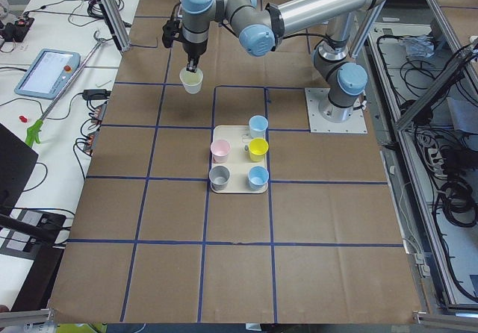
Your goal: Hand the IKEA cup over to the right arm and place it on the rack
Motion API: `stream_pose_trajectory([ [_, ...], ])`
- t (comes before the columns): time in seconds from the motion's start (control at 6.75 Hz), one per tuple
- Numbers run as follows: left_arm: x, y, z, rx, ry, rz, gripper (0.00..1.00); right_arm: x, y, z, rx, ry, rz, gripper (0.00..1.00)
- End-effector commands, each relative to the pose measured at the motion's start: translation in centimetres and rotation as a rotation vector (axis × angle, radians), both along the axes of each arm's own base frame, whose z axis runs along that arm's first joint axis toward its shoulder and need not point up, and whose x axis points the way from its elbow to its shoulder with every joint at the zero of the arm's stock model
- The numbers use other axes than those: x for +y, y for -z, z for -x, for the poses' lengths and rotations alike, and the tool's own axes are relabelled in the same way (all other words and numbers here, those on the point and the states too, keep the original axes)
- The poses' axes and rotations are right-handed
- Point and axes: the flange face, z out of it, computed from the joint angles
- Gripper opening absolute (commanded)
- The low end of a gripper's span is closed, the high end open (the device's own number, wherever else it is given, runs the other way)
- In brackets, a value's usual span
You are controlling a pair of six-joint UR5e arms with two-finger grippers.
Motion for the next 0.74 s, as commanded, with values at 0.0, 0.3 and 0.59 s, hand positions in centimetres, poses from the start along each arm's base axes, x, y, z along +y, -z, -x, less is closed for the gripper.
stream_pose_trajectory([
  [0.0,-1.5,-0.7,1.9,0.142,0.054,0.129,0.0,1.0,-0.7,-0.6,-0.273,0.154,-0.037,0.99],
  [0.3,-2.8,0.3,5.3,0.177,0.233,0.347,0.0,2.1,-0.4,-0.4,-0.477,0.314,-0.088,0.99],
  [0.59,-1.9,2.4,9.3,0.274,0.39,0.527,0.0,2.8,2.0,-0.3,-0.54,0.317,0.007,0.99],
])
